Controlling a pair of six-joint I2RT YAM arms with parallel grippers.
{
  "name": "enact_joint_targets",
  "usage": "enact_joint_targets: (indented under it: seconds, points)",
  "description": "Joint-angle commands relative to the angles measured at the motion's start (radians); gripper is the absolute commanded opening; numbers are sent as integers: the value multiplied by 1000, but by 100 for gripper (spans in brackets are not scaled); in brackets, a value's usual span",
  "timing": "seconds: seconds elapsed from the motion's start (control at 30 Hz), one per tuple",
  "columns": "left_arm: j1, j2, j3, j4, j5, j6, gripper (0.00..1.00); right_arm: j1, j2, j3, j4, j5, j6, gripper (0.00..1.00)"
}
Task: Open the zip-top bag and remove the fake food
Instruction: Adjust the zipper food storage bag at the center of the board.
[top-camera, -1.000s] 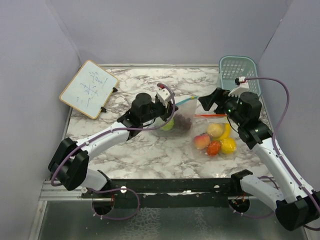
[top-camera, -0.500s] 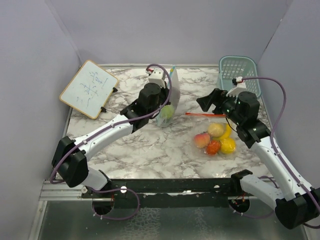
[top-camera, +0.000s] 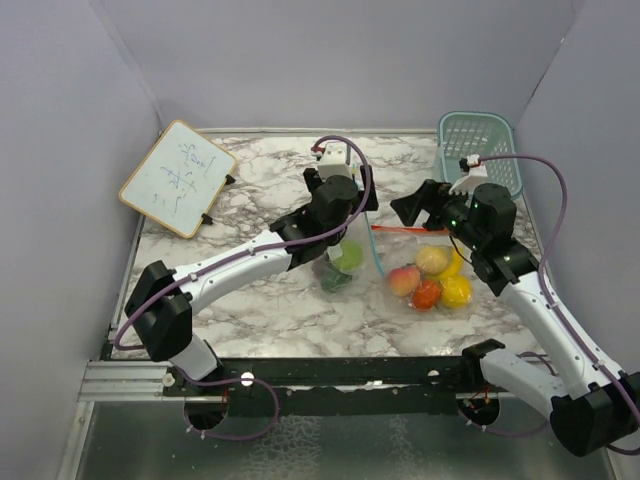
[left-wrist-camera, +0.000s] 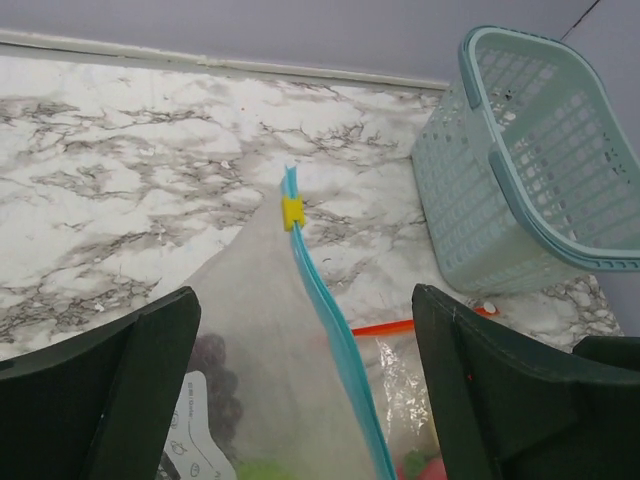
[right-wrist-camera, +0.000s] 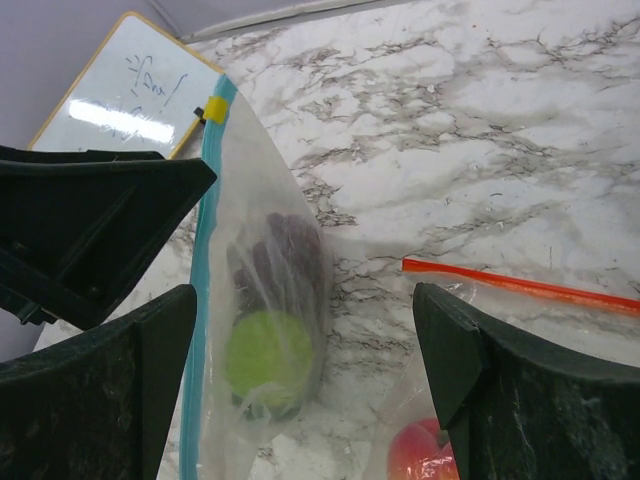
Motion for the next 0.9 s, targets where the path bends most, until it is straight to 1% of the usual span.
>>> enact_joint_targets:
  seconds: [0.0,0.07,0.13,0.17,0.23,0.33,0.4,0.47,0.53,0.63,0.67,0.7,0.77,0.87]
  points:
    - [6,-37,-22,49,-4,63,94,3,17,-7,40,-31,-27,89]
    - [21,-62,-35,45,13,74,98,3,36,2,49,-64,-36,89]
    - [50,-96,-64,45,26,73,98,3,64,8,76,-110,-40,89]
    - [68,-119,-86,55,36,71,96,3,86,8,102,-141,-42,88]
    - [126,-160,-149,87,103,85,92,3,150,19,141,-180,-40,86]
    - [249,-216,-241,76,191,20,85,5,249,71,141,-224,-36,85]
    - [314,-249,-300,81,224,14,81,16,269,76,170,-211,-28,85]
    - [343,-272,-342,81,226,17,79,32,269,70,191,-177,-17,84]
    - [367,-282,-377,89,242,21,79,52,284,71,203,-175,-14,84]
    - [395,-277,-427,126,287,14,79,125,309,104,183,-77,-35,85]
    - [401,-278,-453,160,300,17,80,151,314,117,177,-38,-44,85]
    - [404,-280,-480,200,314,19,84,167,317,127,181,-19,-52,86]
    - [424,-277,-514,264,364,25,90,178,329,141,183,-5,-59,86]
    - [444,-254,-496,257,403,40,99,197,351,180,158,40,-98,87]
